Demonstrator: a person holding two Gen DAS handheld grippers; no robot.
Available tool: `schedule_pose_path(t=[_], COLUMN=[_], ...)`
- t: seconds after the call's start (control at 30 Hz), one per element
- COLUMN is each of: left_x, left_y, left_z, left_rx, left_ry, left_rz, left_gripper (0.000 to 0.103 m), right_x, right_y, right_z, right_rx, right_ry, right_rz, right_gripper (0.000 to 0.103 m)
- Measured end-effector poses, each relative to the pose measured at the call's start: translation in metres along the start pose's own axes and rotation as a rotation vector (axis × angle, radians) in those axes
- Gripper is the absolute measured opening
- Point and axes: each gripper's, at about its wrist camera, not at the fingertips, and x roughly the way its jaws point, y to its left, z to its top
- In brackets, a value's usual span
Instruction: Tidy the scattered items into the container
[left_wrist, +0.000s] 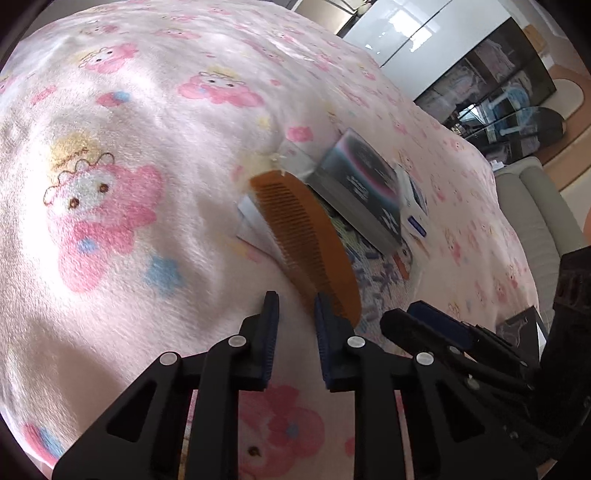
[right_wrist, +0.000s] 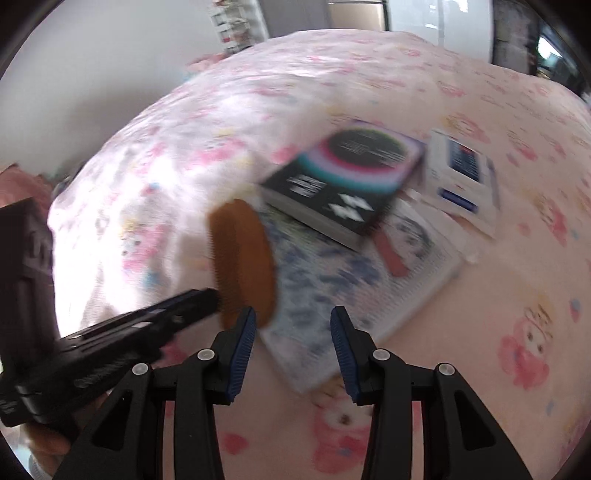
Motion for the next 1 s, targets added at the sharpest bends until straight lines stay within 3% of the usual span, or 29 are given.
schedule_pose_path(t=[0.23,0.4,0.47,0.57,0.7,0.8,1.0], left_x=[-0.005,0.001,0.002,0.004,0.015,0.019,0.014], left_y=[0.011,0.017,0.015,0.007,-0.004,-0.016,-0.029], left_z=[0.005,0.008,0.007,0.007,0.006,0.002,-0.013], left_rx=[-0.004,-0.024,-0.02,-0.011,-0.007,0.027,0.026], left_ry=[-0.019,-0.004,-0.003,0.004,0.037,0.053,0.046], left_rz=[0.075,0.047,0.031,0.0,-0.004,-0.023,-0.034], left_gripper=[0.017,0.018,0.031,0.037,0.037,0.036,0.021], right_x=[0.035,0.038,0.037,0.033,0.026,0.021,0.012], right_y=[0.012,0.016,0.016,0.012,0.004,0.002,-0.007], right_z=[0.011,0.008,0.003,-0.001,-0.005,-0.009,-0.022], right_rx=[-0.035,-0.062,-0.071,-0.056,-0.028,-0.021,-0.019], right_ry=[0.062,0.054,0.057,0.052,0.039,0.036,0.049], right_rz=[0.019,0.037,0.045,0.057,0.063,0.072,0.072], right_gripper=[0.038,0.036,0.032,0.02,0.008,0.007,0.007])
